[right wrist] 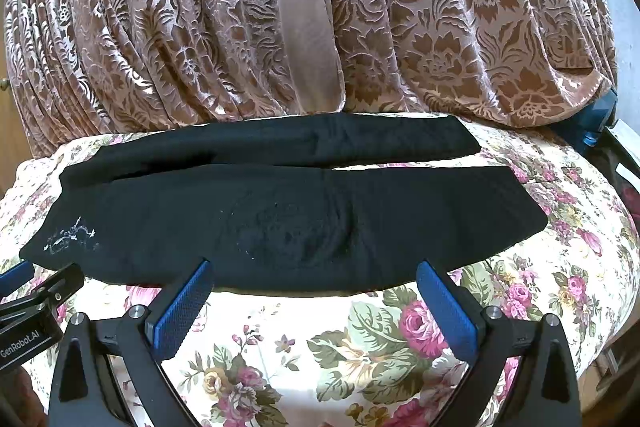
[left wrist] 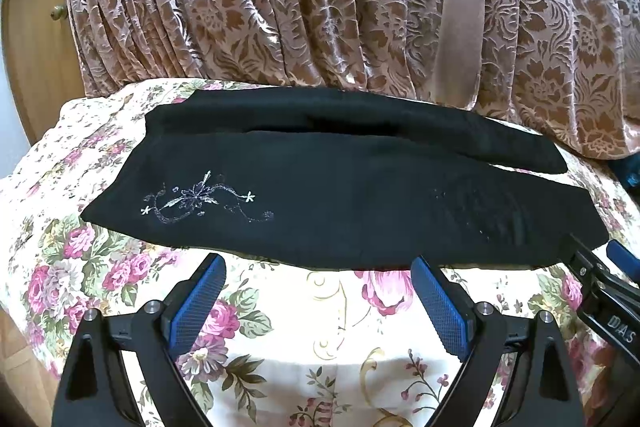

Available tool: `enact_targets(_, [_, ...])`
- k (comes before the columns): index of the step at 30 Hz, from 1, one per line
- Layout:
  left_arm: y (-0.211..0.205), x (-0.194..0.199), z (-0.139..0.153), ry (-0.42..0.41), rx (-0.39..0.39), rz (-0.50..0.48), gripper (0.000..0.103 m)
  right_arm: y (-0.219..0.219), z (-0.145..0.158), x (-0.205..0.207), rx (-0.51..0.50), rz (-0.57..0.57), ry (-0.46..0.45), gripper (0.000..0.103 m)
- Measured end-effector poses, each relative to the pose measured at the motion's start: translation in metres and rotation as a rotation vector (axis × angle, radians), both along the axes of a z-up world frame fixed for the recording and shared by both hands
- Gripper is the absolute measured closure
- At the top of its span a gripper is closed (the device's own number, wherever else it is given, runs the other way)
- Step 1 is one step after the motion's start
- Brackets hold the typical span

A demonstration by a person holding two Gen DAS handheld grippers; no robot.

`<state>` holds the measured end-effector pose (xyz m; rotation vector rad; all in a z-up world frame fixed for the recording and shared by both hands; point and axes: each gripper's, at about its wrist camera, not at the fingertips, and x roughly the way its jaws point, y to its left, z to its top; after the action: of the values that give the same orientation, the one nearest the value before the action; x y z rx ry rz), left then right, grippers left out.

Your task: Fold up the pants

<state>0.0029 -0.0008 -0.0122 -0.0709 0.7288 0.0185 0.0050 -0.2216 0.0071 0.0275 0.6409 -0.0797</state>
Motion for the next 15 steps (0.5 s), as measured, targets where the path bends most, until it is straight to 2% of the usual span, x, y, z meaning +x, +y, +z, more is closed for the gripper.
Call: enact_targets(15, [-0.0019, 0.0013, -0.0022, 0.012, -0.002, -0.008, 0.009, 0.0001, -0.0007, 0.0007, -0.002, 0.000, 0.003, 0.000])
